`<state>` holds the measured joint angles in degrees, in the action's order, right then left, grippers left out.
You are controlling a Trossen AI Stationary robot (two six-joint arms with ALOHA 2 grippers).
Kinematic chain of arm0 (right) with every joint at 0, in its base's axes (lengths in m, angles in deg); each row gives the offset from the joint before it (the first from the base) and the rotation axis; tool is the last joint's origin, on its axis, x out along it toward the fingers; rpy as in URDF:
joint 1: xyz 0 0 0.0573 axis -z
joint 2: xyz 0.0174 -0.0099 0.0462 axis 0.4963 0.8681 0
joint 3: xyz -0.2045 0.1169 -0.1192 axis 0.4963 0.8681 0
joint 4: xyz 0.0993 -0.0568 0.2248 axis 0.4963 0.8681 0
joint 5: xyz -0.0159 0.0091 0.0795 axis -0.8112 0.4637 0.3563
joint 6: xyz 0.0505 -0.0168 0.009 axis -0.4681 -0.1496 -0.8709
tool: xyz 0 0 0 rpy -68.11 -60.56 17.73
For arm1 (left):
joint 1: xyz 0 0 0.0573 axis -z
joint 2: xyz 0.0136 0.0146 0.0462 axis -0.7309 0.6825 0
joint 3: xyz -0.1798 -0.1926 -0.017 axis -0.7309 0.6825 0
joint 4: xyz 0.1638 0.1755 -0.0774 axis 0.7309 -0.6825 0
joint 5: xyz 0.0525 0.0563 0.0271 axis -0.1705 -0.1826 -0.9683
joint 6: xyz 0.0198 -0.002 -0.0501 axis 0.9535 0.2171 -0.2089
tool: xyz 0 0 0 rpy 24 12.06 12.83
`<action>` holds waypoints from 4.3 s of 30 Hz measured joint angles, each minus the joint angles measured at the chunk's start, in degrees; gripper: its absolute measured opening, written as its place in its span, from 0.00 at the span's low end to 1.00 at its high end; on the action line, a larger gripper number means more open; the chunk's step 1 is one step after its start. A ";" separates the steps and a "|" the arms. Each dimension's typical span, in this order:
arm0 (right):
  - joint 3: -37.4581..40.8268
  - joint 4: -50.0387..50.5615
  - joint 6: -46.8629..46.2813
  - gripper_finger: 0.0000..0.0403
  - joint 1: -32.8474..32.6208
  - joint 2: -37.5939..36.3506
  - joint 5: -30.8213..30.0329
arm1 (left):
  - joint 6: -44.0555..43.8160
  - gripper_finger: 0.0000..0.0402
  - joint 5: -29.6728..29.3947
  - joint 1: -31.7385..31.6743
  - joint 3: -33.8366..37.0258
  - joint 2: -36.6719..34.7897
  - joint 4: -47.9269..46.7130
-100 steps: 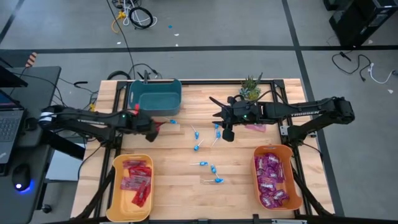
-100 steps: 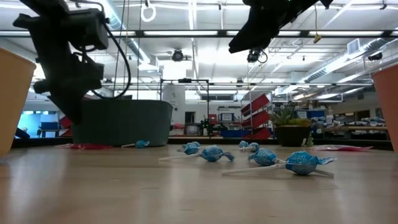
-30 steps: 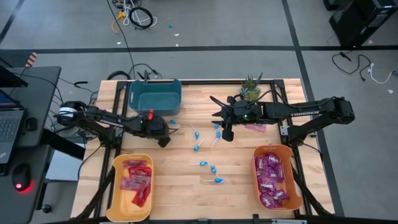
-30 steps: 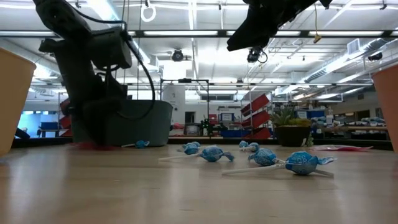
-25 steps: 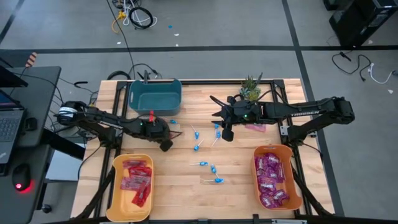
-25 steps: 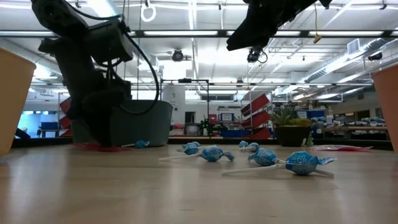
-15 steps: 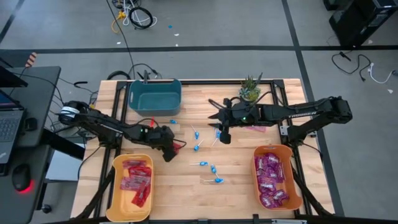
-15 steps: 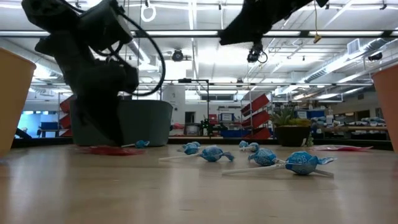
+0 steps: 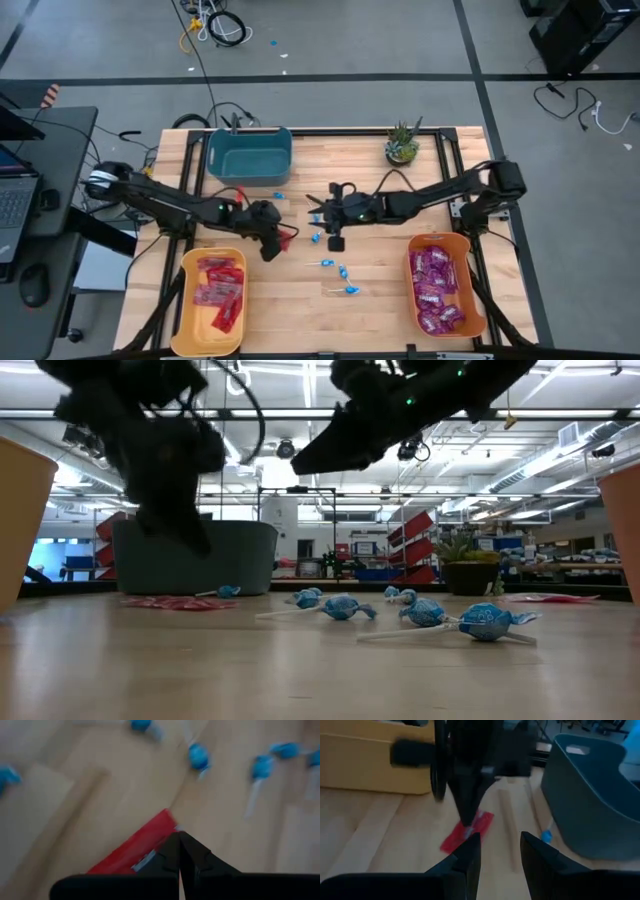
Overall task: Sort candy
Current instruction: Put the red candy into the yellow bin
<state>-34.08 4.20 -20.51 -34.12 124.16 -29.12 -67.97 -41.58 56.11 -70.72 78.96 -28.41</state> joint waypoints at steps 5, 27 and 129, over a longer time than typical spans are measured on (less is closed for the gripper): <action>0.01 -8.74 -0.03 0.31 -0.28 5.97 0.00 | 5.60 0.00 -3.60 0.35 -2.56 -7.77 -6.44; -16.11 -11.98 -4.85 0.31 -0.36 24.00 0.00 | 25.08 0.00 -13.81 0.28 -2.96 -36.44 -7.35; -19.35 -12.65 -5.13 0.18 0.04 33.93 2.56 | 30.93 0.00 -15.32 0.28 -2.91 -41.82 -5.82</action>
<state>-53.43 -8.45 -25.64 -34.07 158.09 -26.56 -37.03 -56.90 56.39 -73.63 37.14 -34.23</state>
